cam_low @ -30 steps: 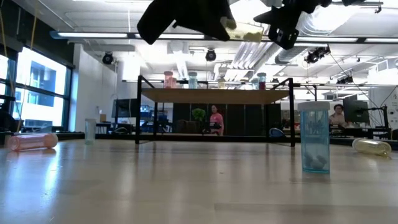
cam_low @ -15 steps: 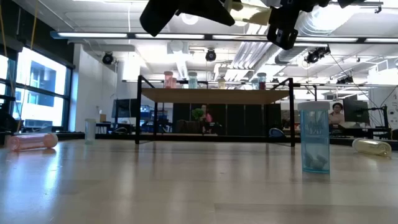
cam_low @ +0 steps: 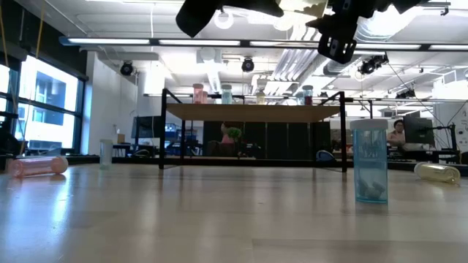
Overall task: Pick and place medicine bottles onto shelf by color
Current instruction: Put the yellow medicine bottle on the shelf
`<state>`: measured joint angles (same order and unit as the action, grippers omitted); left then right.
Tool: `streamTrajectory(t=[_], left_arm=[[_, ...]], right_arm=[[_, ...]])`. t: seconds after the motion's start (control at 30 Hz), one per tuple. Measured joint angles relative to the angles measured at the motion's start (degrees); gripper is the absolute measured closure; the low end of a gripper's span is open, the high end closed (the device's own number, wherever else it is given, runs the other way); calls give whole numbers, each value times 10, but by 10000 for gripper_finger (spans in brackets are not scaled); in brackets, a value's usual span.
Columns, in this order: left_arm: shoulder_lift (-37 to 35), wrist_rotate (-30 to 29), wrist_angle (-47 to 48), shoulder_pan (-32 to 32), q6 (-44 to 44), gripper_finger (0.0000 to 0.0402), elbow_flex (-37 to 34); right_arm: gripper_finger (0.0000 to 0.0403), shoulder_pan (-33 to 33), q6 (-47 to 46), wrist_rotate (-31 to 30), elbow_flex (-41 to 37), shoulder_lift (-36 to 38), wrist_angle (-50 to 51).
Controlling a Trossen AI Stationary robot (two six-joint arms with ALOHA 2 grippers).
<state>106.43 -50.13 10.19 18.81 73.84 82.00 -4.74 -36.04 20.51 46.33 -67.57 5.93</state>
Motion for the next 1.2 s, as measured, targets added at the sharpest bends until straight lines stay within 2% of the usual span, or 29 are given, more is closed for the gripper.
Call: streamTrajectory(t=[0.3, 0.83, 1.2], left_arm=[[0, 2, -41, -4, 65, 289, 0], [0, 11, -48, -27, 104, 289, 0], [0, 22, -55, -37, 108, 289, 0]], right_arm=[[221, 0, 0, 19, 0, -7, -11], [225, 0, -6, 36, 0, -7, -12], [312, 0, -16, 35, 0, -7, -6]])
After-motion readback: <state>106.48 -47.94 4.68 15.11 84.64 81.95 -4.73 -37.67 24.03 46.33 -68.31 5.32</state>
